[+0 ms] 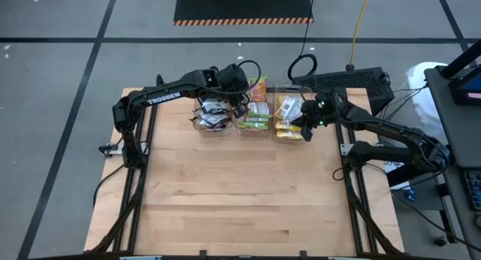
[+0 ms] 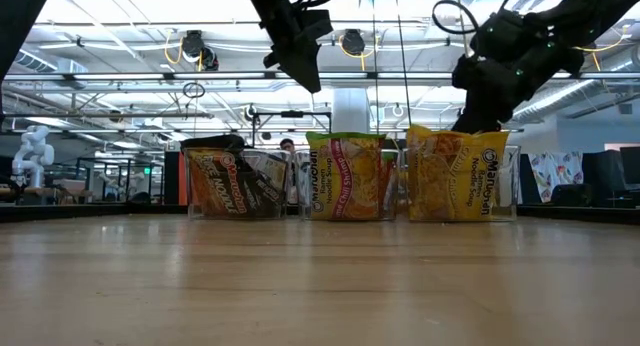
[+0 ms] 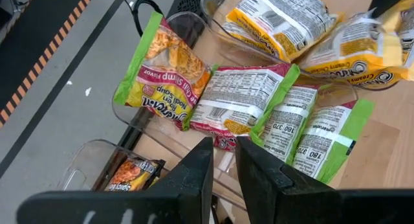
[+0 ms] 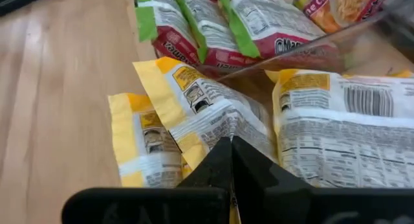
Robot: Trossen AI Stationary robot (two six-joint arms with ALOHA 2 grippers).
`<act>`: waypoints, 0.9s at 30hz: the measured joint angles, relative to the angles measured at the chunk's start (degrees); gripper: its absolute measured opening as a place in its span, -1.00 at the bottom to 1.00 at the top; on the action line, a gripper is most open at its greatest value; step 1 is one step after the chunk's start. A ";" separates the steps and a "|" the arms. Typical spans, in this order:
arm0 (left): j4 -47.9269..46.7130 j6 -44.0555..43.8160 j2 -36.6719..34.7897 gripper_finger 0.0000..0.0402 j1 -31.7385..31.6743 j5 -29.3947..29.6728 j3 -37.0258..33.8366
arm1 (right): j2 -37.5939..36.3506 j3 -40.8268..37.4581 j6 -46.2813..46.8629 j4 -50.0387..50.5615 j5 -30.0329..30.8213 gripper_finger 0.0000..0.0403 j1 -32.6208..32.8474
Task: Sort Maruchan noodles
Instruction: Adjust the yellow noodle packs in the right transparent bin
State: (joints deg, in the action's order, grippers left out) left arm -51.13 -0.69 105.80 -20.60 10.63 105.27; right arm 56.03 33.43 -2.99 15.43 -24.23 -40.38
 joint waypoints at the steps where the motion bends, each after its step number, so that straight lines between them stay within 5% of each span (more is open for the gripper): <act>1: 0.00 0.00 0.00 -0.63 0.00 0.00 0.00 | -0.23 0.00 0.26 0.30 -0.07 -1.00 0.00; 18: -0.02 0.59 0.00 -0.63 0.00 0.00 0.00 | -0.50 0.00 5.55 2.88 0.13 -0.99 0.00; 27: -0.04 0.72 0.00 -0.63 0.00 0.00 0.00 | -0.50 0.00 6.78 2.75 0.07 -0.68 0.00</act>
State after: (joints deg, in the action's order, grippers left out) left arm -51.18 0.03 105.80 -20.60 10.63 105.27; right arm 55.53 33.43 3.79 18.18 -24.16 -40.38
